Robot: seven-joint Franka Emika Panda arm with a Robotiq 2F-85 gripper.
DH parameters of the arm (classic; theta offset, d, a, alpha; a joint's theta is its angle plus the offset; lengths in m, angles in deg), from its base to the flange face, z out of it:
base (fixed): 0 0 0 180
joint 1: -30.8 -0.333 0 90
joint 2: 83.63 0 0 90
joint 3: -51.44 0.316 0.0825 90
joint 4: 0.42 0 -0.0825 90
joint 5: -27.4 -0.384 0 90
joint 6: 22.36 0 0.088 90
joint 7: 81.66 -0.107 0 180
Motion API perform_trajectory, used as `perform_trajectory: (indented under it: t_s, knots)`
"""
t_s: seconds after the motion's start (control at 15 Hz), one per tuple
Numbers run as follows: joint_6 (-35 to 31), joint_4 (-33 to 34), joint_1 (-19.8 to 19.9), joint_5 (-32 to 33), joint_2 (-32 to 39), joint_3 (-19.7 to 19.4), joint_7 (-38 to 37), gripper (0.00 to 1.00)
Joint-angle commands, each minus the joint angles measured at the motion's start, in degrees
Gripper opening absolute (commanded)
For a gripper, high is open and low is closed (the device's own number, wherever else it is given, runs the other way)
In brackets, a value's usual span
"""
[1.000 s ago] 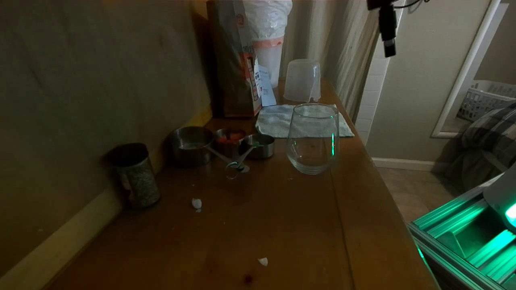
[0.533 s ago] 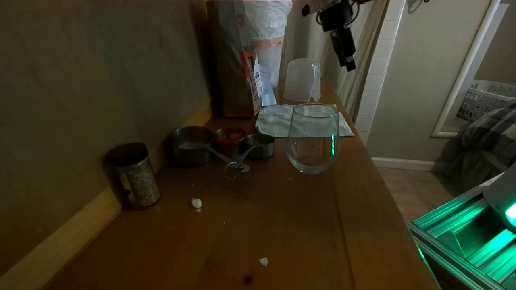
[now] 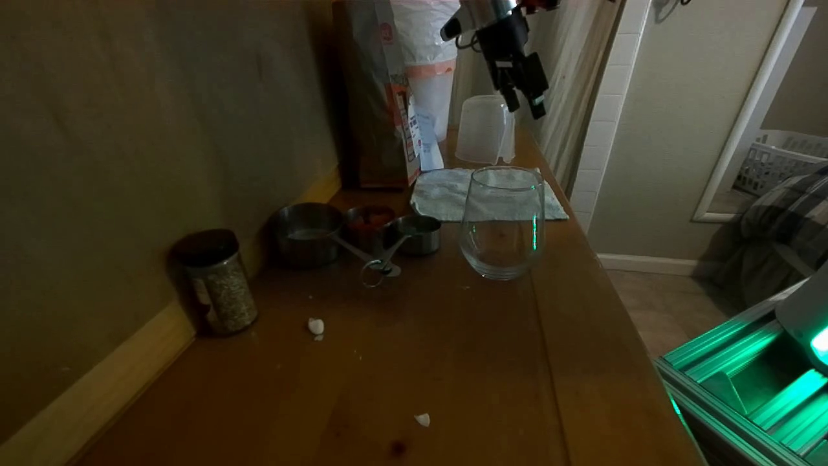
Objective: Put the jar upright
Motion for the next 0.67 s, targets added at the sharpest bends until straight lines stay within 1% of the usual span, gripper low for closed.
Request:
perform_trajectory:
  t_s: [0.0,0.33,0.6]
  knots:
    - [-1.5,-0.1,0.0,1.6,0.4,0.5,2.3,1.00]
    - [-6.6,-1.3,1.0,1.1,1.2,-0.3,3.4,1.00]
    - [-8.9,-1.2,1.6,0.5,2.0,-0.6,4.6,0.99]
